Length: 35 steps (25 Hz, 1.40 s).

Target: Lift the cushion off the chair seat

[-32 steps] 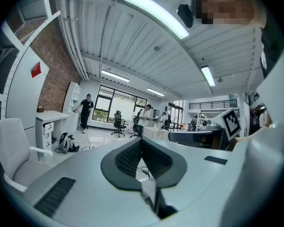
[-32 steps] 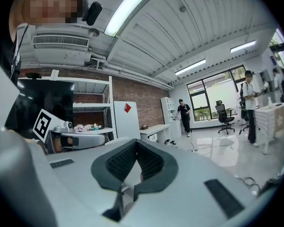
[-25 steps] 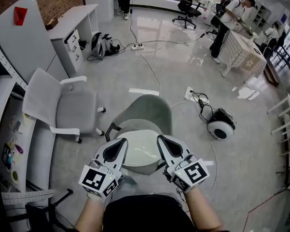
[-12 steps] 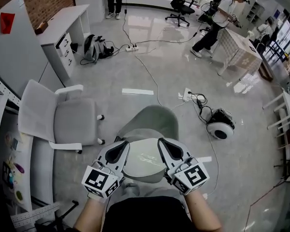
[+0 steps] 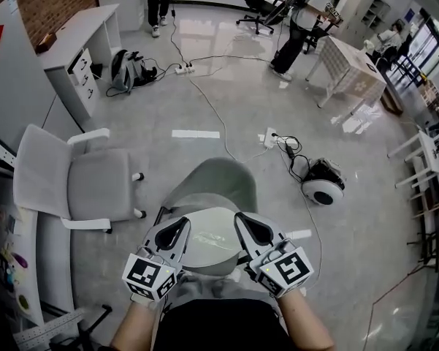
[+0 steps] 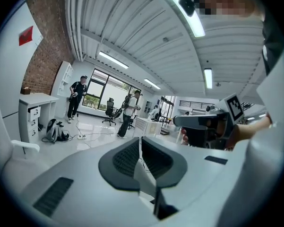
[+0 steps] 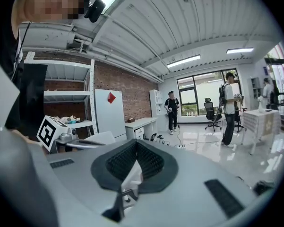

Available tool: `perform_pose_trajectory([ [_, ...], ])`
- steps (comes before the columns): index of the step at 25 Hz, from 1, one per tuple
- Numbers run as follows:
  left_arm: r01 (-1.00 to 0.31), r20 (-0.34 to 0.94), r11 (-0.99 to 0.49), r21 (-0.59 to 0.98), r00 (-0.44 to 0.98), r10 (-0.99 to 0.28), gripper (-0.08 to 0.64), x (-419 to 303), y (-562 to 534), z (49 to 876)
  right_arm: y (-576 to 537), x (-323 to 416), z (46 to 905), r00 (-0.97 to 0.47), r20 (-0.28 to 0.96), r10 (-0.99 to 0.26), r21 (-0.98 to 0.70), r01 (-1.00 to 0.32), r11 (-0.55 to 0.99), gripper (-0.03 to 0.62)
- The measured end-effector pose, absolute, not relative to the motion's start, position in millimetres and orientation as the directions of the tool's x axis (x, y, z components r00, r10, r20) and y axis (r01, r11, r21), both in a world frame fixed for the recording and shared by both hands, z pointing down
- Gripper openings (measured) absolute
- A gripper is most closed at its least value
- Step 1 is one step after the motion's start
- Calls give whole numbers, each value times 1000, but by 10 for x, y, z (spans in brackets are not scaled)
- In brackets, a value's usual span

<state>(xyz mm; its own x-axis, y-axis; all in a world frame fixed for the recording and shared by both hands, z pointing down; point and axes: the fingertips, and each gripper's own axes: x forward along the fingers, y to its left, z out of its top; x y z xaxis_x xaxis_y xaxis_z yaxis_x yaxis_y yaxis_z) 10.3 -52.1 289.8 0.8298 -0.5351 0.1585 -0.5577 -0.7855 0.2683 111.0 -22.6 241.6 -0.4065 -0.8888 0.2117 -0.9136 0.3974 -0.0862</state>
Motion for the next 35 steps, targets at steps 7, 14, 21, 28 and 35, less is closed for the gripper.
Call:
perform_pose_trajectory([
  [7, -598, 241, -722, 347, 801, -548, 26, 164, -470, 3471, -88, 1283, 2544, -415, 262, -871, -94, -909, 405, 9],
  [14, -644, 335, -664, 379, 765, -550, 125, 160, -423, 3988, -38, 1372, 2803, -429, 324, -843, -115, -902, 415, 9],
  [21, -708, 473, -569, 419, 705, -529, 216, 53, -407, 4827, 15, 1351, 3214, -444, 412, -795, -137, -894, 428, 11],
  [28, -757, 584, -469, 456, 652, -484, 245, -111, -287, 5573, 61, 1255, 3536, -473, 474, -743, -193, -879, 437, 11],
  [35, -799, 682, -397, 452, 596, -423, 265, -300, -46, 6325, 89, 1170, 3901, -487, 521, -701, -237, -871, 430, 11],
])
